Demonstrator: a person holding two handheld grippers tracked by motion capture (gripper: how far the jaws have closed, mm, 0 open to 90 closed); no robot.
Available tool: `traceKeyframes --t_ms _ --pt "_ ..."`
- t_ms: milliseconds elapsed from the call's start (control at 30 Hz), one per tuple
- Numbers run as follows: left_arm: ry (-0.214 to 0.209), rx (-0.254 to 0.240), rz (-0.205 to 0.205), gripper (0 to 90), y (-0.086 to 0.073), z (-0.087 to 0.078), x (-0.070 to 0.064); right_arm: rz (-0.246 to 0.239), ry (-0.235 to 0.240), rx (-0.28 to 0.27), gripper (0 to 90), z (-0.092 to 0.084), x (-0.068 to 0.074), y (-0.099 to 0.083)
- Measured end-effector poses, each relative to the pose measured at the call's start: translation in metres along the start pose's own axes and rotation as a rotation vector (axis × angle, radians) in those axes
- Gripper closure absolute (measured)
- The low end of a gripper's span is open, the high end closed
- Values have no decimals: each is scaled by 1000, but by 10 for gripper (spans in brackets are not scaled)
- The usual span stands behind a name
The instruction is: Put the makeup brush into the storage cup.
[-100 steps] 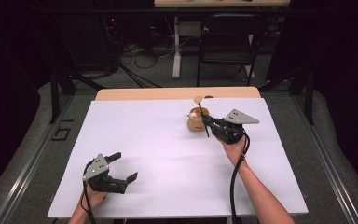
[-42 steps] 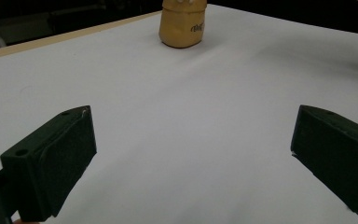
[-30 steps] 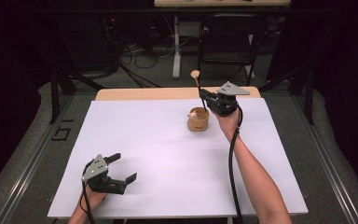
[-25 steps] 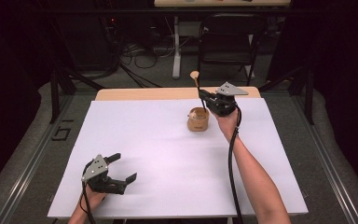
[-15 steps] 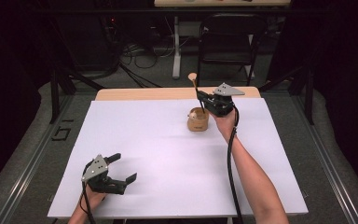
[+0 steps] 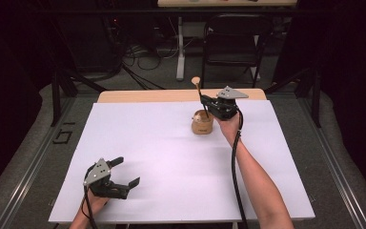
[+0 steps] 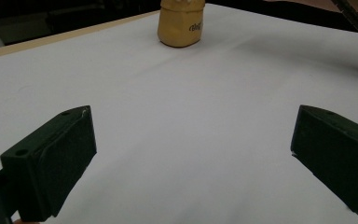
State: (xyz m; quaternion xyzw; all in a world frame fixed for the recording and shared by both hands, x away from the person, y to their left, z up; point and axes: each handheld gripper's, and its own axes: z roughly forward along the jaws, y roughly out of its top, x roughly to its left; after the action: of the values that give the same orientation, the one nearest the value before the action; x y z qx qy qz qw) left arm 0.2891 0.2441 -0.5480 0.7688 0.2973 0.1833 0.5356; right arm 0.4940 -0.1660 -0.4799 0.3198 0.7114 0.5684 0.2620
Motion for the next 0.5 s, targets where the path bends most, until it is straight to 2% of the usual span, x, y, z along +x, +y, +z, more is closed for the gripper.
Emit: traceKeyframes --t_ms 100,167,500 --pt "0 0 1 0 0 0 0 -3 1 9 830 1 0 -2" --pt "-15 -2 0 0 0 0 1 -3 4 18 830 1 0 -3" --pt "-8 0 1 0 0 1 0 4 3 31 828 2 -1 -9"
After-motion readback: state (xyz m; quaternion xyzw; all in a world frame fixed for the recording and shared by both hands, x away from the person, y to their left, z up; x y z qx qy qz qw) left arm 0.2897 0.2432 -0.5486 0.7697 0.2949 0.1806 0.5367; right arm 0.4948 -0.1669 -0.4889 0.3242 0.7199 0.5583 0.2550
